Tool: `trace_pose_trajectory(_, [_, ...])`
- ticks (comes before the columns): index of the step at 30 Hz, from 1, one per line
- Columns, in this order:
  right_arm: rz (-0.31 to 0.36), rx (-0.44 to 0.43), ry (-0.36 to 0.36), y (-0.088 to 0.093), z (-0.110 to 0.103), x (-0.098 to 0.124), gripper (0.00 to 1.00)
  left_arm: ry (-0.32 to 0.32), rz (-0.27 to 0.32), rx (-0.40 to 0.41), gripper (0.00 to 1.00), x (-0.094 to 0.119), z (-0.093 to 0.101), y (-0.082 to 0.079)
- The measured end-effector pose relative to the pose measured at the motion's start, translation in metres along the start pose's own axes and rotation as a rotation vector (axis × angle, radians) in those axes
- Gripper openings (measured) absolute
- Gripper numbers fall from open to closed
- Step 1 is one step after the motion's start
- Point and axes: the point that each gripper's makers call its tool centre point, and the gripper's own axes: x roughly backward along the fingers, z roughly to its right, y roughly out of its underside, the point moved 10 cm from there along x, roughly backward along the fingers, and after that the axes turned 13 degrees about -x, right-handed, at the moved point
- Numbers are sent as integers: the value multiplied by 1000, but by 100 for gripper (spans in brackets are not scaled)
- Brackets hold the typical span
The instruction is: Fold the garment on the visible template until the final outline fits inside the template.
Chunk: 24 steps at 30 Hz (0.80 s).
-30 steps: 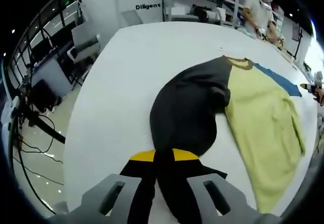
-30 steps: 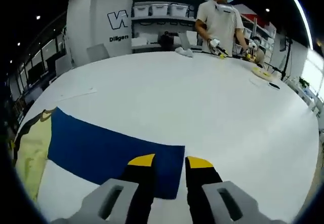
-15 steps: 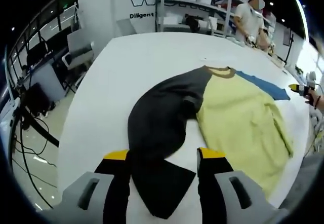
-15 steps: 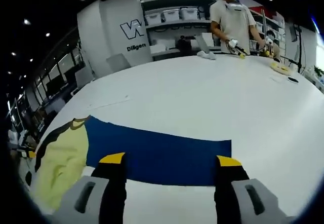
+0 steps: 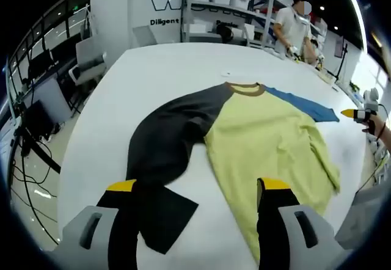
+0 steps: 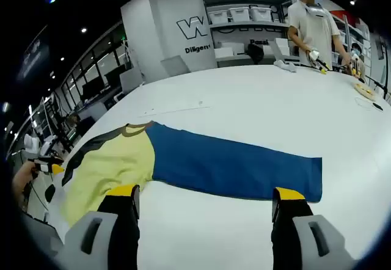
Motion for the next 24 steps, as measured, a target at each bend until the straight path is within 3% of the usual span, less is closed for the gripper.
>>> trace_pose_trajectory(18, [-139,118,-127,50,-61,2,97,71,19,-56,89,12,34,3])
trace_pose_trajectory(24, [-158,115,-159,63,-75,5,97,79,16,-70,93,16,42,6])
